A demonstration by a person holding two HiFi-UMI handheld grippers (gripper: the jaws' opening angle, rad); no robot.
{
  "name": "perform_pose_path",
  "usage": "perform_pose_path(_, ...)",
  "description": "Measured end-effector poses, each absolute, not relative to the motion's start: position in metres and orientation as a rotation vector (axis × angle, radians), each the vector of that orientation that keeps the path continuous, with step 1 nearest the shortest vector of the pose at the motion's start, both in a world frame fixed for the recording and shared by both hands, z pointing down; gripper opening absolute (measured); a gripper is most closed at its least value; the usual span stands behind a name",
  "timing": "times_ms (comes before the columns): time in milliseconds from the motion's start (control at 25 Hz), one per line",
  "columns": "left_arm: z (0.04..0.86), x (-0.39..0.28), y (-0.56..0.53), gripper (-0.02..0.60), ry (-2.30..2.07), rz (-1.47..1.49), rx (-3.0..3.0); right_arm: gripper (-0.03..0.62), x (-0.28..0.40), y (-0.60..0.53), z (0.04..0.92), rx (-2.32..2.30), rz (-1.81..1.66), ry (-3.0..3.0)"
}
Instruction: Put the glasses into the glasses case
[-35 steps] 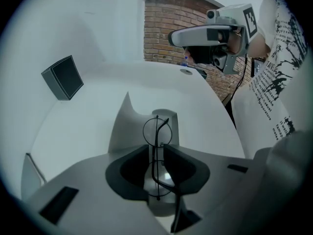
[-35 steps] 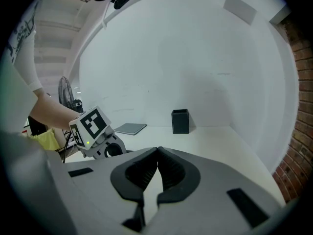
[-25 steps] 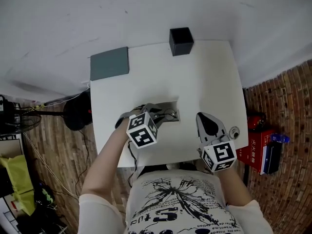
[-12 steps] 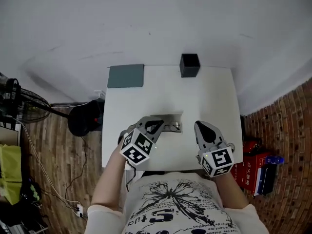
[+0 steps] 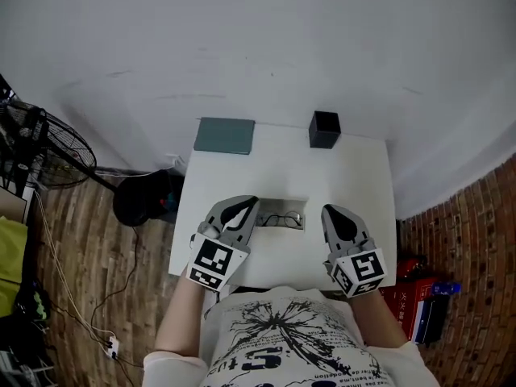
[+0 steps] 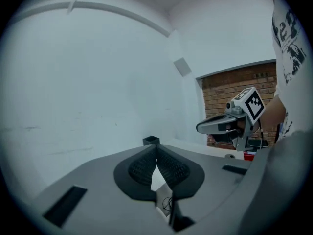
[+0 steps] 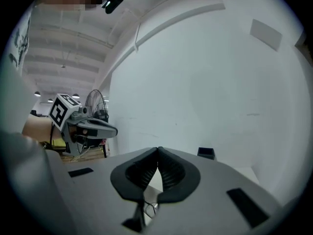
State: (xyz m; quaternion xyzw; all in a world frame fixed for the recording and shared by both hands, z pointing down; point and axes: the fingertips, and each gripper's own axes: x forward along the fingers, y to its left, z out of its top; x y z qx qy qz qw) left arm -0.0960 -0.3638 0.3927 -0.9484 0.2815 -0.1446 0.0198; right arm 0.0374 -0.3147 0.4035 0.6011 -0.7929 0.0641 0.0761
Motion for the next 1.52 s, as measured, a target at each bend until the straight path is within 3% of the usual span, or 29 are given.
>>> perform_pose_path(640,0.378,-0.140,-0.369,0.014,1.121,-0.224,-2.956,0.014,0.022,-0.313,0.400,1.798,0.089,-2.342)
perform_pose_path(1520,0.386,-0.132,-0.382,0.014,1.034,-0.279,-2.971,0.014,0.019,-0.325,0.404,1.854,0.163,-2.341)
